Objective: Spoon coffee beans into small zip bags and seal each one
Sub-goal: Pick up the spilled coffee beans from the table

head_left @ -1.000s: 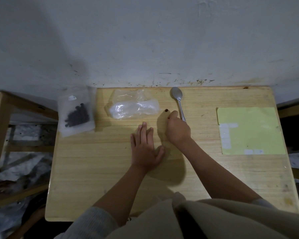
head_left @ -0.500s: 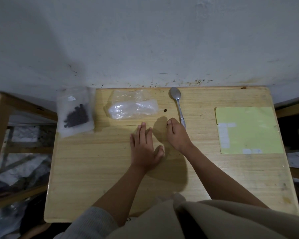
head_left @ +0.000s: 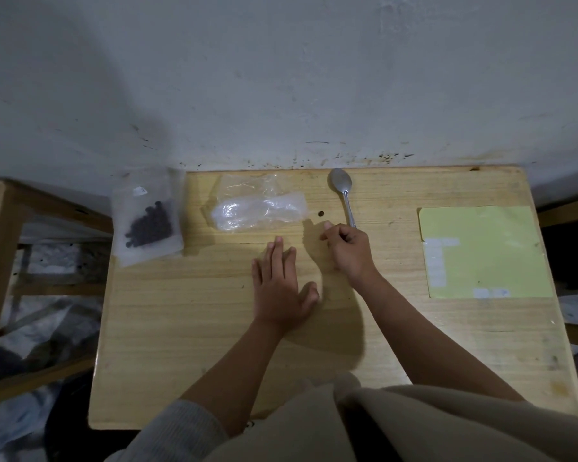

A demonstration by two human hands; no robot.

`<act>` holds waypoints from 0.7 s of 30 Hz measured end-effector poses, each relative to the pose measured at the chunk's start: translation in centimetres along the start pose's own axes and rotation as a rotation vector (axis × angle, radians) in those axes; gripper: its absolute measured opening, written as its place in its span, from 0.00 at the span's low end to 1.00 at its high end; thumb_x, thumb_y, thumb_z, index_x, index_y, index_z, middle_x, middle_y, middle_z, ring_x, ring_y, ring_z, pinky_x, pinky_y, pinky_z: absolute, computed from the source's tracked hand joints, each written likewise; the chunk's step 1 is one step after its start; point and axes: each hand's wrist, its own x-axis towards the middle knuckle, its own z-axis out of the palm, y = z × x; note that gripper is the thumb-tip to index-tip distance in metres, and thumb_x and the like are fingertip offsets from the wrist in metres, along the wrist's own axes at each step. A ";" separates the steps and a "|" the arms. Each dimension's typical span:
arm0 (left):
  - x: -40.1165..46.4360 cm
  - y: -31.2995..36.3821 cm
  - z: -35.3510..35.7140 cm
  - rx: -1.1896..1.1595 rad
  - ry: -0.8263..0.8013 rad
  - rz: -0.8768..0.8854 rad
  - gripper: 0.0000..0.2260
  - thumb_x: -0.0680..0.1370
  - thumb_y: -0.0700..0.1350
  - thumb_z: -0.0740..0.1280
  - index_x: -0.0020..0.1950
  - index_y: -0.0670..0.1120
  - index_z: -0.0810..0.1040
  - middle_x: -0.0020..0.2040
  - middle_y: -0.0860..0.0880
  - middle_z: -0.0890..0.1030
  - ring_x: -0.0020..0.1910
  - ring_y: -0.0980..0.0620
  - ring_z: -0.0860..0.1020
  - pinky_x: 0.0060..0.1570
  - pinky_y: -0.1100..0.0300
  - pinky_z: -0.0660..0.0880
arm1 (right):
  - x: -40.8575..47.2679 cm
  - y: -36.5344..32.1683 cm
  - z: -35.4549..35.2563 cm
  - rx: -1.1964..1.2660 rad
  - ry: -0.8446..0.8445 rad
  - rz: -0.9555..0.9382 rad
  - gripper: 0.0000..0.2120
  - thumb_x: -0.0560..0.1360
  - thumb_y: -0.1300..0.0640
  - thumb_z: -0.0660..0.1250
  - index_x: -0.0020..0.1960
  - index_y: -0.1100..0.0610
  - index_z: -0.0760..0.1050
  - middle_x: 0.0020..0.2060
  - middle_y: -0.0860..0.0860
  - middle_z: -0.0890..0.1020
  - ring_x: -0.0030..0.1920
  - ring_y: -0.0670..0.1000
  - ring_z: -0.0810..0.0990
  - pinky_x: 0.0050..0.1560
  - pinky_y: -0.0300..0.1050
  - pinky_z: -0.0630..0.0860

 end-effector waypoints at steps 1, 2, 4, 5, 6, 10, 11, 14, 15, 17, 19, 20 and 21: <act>0.0 0.0 0.0 0.001 -0.002 0.000 0.34 0.70 0.60 0.59 0.69 0.39 0.68 0.75 0.39 0.61 0.74 0.40 0.59 0.66 0.36 0.58 | 0.1 -0.2 0.1 -0.001 0.041 -0.008 0.17 0.77 0.51 0.65 0.32 0.57 0.78 0.19 0.42 0.74 0.22 0.44 0.66 0.24 0.36 0.64; 0.0 0.0 0.0 0.005 -0.004 -0.001 0.34 0.70 0.61 0.59 0.70 0.39 0.68 0.75 0.39 0.61 0.74 0.40 0.58 0.66 0.36 0.59 | 0.4 -0.3 0.2 -0.015 0.085 -0.026 0.19 0.77 0.50 0.66 0.30 0.59 0.78 0.20 0.42 0.75 0.22 0.44 0.66 0.24 0.36 0.65; 0.1 -0.1 0.0 0.014 -0.008 0.000 0.34 0.71 0.61 0.59 0.70 0.40 0.68 0.75 0.39 0.61 0.74 0.40 0.59 0.66 0.36 0.59 | 0.9 -0.5 0.3 -0.066 0.151 -0.080 0.22 0.76 0.50 0.67 0.29 0.64 0.76 0.23 0.42 0.77 0.21 0.43 0.68 0.24 0.33 0.64; 0.1 -0.1 0.0 0.018 -0.009 0.000 0.34 0.71 0.62 0.59 0.70 0.40 0.68 0.75 0.39 0.61 0.74 0.40 0.59 0.66 0.36 0.59 | 1.1 -0.6 0.4 -0.109 0.172 -0.115 0.23 0.75 0.50 0.68 0.28 0.64 0.76 0.23 0.43 0.76 0.21 0.43 0.68 0.25 0.31 0.64; 0.1 -0.1 0.0 0.018 -0.010 -0.001 0.34 0.71 0.62 0.59 0.70 0.40 0.68 0.74 0.39 0.61 0.74 0.40 0.59 0.66 0.36 0.60 | 1.3 -0.7 0.4 -0.164 0.183 -0.156 0.21 0.75 0.50 0.68 0.29 0.62 0.77 0.22 0.45 0.75 0.21 0.42 0.69 0.25 0.31 0.64; 0.1 -0.2 0.2 0.010 0.001 0.004 0.34 0.70 0.61 0.60 0.69 0.40 0.68 0.74 0.39 0.62 0.73 0.41 0.59 0.66 0.36 0.60 | 1.9 -1.2 0.7 -0.361 0.194 -0.340 0.08 0.74 0.55 0.70 0.47 0.59 0.84 0.38 0.54 0.85 0.37 0.49 0.81 0.40 0.38 0.74; 0.1 -0.2 0.2 0.010 0.003 0.010 0.35 0.70 0.62 0.60 0.69 0.40 0.68 0.74 0.39 0.62 0.73 0.41 0.59 0.66 0.36 0.60 | 2.0 -1.2 0.8 -0.397 0.188 -0.371 0.08 0.73 0.56 0.70 0.48 0.59 0.84 0.40 0.56 0.85 0.39 0.52 0.82 0.42 0.43 0.75; 0.0 -0.3 0.3 0.007 0.013 0.021 0.35 0.70 0.62 0.60 0.69 0.40 0.68 0.74 0.38 0.62 0.73 0.41 0.59 0.66 0.36 0.59 | 2.5 -1.3 1.0 -0.538 0.129 -0.378 0.08 0.75 0.58 0.67 0.49 0.60 0.83 0.39 0.58 0.83 0.40 0.56 0.81 0.41 0.46 0.73; 0.0 -0.3 0.3 0.003 0.016 0.021 0.35 0.70 0.62 0.59 0.69 0.40 0.68 0.74 0.38 0.62 0.73 0.41 0.59 0.66 0.36 0.59 | 2.7 -1.1 1.0 -0.576 0.120 -0.377 0.08 0.76 0.59 0.66 0.50 0.60 0.83 0.39 0.59 0.83 0.40 0.57 0.80 0.40 0.46 0.72; 0.0 -0.4 0.3 -0.003 0.025 0.023 0.34 0.70 0.62 0.59 0.69 0.40 0.68 0.74 0.38 0.62 0.73 0.41 0.59 0.66 0.36 0.59 | 3.0 -0.9 1.1 -0.620 0.130 -0.380 0.09 0.76 0.60 0.64 0.49 0.61 0.82 0.40 0.60 0.82 0.40 0.58 0.79 0.39 0.45 0.70; 0.0 -0.4 0.4 -0.004 0.030 0.028 0.34 0.71 0.62 0.59 0.69 0.40 0.68 0.74 0.38 0.62 0.73 0.41 0.59 0.66 0.36 0.59 | 3.2 -1.0 1.3 -0.641 0.137 -0.370 0.09 0.77 0.60 0.63 0.48 0.62 0.82 0.40 0.60 0.81 0.39 0.58 0.78 0.37 0.43 0.67; 0.0 -0.4 0.4 -0.004 0.032 0.030 0.34 0.71 0.62 0.59 0.69 0.40 0.68 0.74 0.38 0.62 0.73 0.41 0.58 0.66 0.36 0.59 | 3.3 -1.0 1.4 -0.644 0.139 -0.359 0.09 0.77 0.60 0.63 0.47 0.62 0.82 0.39 0.59 0.81 0.39 0.58 0.78 0.37 0.42 0.67; 0.0 -0.4 0.3 -0.004 0.033 0.030 0.34 0.71 0.62 0.59 0.69 0.40 0.68 0.74 0.38 0.62 0.73 0.41 0.58 0.66 0.36 0.59 | 3.4 -1.1 1.5 -0.642 0.139 -0.351 0.09 0.77 0.61 0.63 0.47 0.62 0.82 0.39 0.59 0.81 0.39 0.58 0.78 0.37 0.43 0.67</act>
